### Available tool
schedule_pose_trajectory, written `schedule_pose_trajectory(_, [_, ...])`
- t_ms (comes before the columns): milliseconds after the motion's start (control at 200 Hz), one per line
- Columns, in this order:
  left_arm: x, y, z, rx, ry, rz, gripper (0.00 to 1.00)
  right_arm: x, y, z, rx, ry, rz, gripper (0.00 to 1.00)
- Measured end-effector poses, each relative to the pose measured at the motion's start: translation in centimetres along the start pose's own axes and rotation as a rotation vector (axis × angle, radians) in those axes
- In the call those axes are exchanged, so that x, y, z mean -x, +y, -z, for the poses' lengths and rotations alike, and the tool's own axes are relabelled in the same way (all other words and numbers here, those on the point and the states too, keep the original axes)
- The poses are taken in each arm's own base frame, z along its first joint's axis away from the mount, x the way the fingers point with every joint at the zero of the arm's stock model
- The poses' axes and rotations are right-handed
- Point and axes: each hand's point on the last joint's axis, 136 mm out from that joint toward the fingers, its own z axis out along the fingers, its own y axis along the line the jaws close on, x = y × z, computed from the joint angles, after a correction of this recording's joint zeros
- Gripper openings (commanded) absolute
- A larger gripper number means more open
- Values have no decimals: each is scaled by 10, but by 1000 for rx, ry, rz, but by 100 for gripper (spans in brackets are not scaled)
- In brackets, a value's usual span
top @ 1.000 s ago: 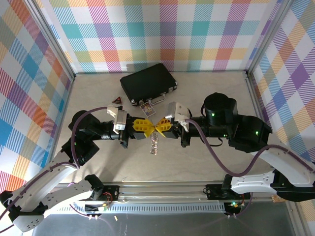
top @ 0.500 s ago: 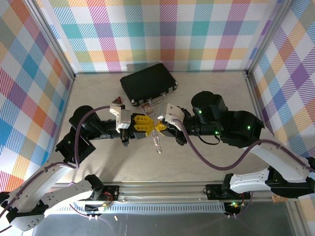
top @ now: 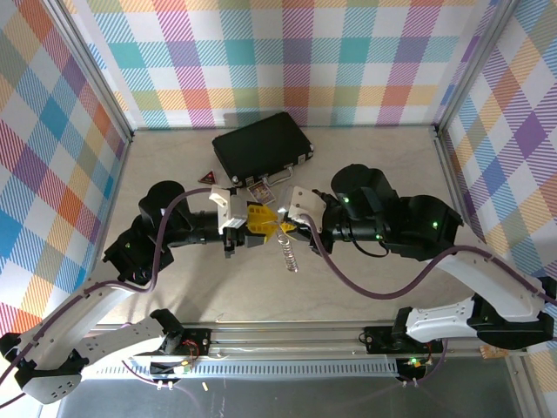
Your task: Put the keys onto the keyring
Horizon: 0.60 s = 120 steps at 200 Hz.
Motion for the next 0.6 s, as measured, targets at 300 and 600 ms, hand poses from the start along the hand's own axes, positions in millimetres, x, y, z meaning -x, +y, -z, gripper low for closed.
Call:
schedule_pose_trajectory(300, [-21,5,-1,28,80,4,21,-5,-2,-2,-13,28,15,0])
schedule_pose_trajectory(600, [-23,7,-3,31,87,-7,12,-5,-3,-7,-9,39,20,0])
